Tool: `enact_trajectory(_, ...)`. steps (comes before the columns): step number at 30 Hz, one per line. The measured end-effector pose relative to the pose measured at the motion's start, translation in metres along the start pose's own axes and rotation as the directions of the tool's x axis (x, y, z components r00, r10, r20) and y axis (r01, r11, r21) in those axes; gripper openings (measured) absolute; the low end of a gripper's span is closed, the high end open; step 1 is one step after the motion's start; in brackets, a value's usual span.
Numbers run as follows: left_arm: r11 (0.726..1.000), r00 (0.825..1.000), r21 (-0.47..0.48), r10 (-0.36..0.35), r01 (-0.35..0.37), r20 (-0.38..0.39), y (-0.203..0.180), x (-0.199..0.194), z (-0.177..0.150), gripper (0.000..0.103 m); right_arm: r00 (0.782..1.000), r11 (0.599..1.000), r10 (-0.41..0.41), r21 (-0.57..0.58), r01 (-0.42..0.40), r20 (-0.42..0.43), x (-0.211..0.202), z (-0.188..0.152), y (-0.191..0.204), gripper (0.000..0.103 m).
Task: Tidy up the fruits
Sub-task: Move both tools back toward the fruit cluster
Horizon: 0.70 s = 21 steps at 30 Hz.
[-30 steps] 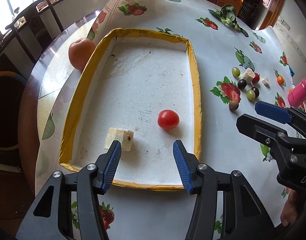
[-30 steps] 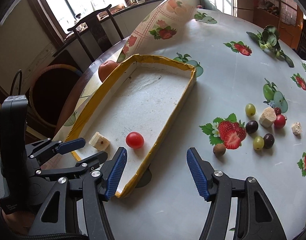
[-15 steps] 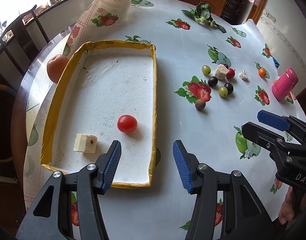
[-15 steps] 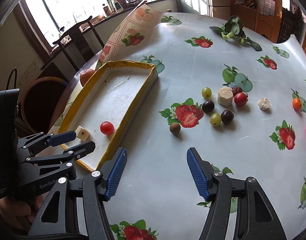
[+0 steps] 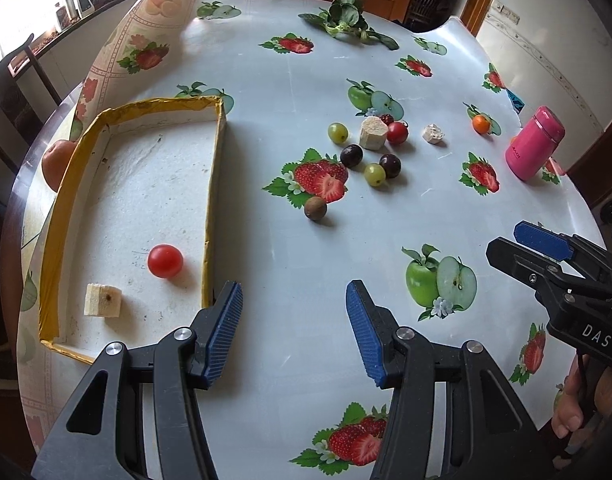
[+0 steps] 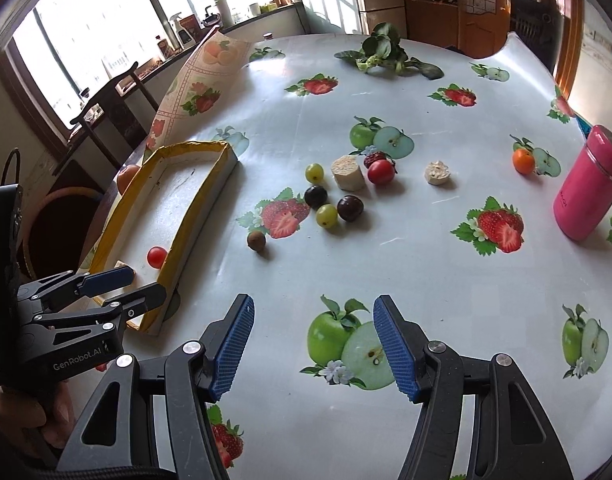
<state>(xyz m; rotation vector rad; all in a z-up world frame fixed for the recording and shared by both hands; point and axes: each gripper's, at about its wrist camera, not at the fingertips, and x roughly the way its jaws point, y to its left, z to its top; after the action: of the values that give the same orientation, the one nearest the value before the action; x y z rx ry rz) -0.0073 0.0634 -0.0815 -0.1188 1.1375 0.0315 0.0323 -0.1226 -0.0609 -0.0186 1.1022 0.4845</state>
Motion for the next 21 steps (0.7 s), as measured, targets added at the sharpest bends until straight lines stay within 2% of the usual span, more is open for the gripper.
enact_trajectory(11,0.999,0.999,-0.015,-0.030,0.030,-0.038,-0.011,0.015,0.007,0.053,0.999,0.998,-0.044,0.054,0.043,0.026,-0.005,0.007,-0.036,0.064)
enact_trajectory(21,0.998,0.996,-0.036,-0.056,0.053,-0.075,-0.014,0.043,0.022,0.053,0.999,0.997,-0.041,0.068,0.040,0.016,0.010,0.014,-0.050,0.063)
